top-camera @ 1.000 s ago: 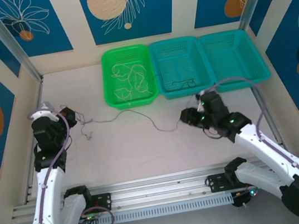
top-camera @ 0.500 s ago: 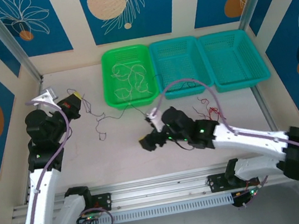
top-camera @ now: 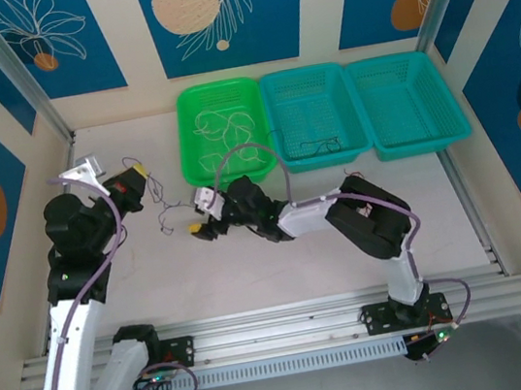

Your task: Untangle the cables

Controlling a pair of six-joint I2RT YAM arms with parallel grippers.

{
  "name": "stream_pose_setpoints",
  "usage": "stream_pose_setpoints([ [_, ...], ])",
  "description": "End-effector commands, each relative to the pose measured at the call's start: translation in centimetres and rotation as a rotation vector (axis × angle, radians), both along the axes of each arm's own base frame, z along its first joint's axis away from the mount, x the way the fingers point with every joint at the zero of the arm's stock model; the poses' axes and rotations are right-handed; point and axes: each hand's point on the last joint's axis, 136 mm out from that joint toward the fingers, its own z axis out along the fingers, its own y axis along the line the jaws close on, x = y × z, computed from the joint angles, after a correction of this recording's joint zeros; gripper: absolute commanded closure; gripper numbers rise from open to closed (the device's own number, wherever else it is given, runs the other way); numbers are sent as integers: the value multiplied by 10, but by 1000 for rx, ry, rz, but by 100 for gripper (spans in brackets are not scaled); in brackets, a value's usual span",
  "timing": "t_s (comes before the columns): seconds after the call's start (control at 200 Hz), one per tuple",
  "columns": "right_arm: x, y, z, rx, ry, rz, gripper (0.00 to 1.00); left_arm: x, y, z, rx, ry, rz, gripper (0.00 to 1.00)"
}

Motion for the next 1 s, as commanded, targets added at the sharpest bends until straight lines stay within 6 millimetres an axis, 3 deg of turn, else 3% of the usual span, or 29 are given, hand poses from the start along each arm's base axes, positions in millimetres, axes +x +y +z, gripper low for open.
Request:
stream_pose_setpoints([
  [0.0,9,19,41,104,-77,23,51,-11,-5,20,23,-61,-32,100],
  [0.055,13,18,40,106,-60,11,84,-12,-1,20,26,-60,-8,100],
  [0.07,13,17,41,108,-57,11,88,-12,0,20,27,-58,1,100],
  [0.08,14,16,43,114,-52,8,100,-12,1,20,29,-57,9,100],
  [0.2,28,-14,74,190,25,-125,100,-17,49,-1,102,41,281,100],
  [0.28,47,-53,120,287,62,-279,100,-29,87,-21,181,121,483,100],
  [0.36,81,-111,173,391,127,-490,100,-41,106,-32,213,141,586,100],
  [0.49,101,-164,276,475,-58,-696,100,-50,120,-52,202,169,670,100],
  [0.625,110,-218,369,617,-160,-887,100,-59,143,-95,231,281,804,100],
  [0.78,129,-284,423,779,-41,-1025,100,-69,155,-141,153,376,888,100],
  [0.9,137,-307,478,845,-118,-1024,100,-57,139,-156,90,382,801,100],
  [0.99,154,-321,506,888,-129,-1019,100,-50,132,-158,68,378,762,100],
])
